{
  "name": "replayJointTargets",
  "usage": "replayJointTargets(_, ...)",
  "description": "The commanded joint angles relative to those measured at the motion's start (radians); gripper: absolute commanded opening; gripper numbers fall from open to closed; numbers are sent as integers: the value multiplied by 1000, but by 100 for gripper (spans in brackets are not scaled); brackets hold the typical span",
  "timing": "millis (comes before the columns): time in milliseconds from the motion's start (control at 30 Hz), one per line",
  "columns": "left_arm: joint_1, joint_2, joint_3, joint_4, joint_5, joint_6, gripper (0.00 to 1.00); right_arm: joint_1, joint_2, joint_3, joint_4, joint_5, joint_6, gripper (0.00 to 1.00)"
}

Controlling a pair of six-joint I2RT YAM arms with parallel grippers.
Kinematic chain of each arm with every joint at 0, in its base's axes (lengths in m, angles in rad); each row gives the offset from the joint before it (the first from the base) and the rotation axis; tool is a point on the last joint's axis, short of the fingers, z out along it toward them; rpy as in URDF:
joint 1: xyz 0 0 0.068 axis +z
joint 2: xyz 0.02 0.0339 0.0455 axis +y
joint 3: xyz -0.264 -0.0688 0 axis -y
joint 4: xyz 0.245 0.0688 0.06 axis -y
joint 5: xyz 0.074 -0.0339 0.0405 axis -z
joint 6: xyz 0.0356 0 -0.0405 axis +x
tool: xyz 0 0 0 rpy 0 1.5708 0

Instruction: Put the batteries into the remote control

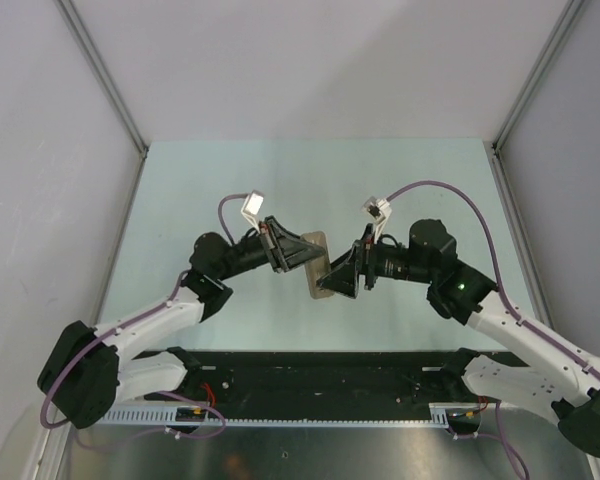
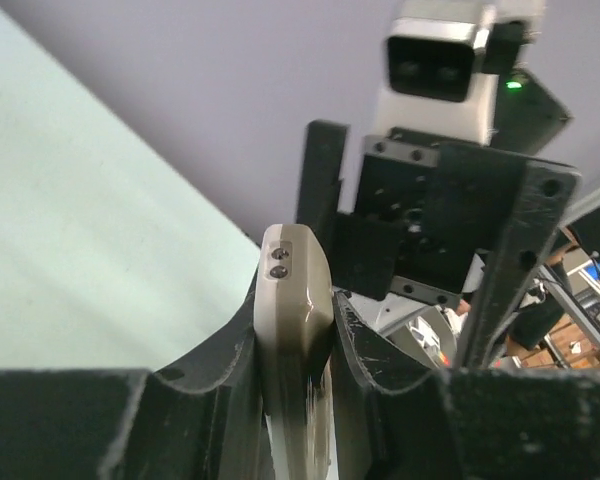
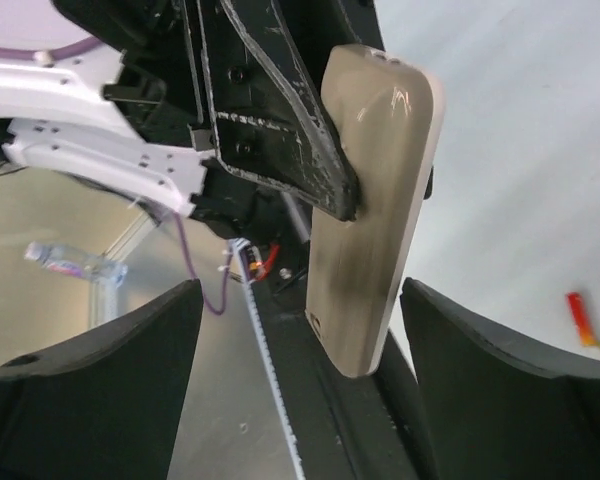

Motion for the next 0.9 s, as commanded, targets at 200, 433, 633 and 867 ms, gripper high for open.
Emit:
replayJointTargets(200, 44, -3, 127, -493, -116, 43, 0, 120, -52, 181, -372, 455, -274, 83)
replayJointTargets(433, 107, 69, 172, -614, 2, -2, 0, 466, -13, 181, -418, 1073, -470, 80)
replayJointTargets(633, 112, 101, 227, -639, 94, -6, 0, 613, 82, 176, -415, 1210, -576, 80)
replayJointTargets(867, 112, 156, 273, -686, 187, -6, 0, 622, 123, 147, -327, 1197, -644, 77)
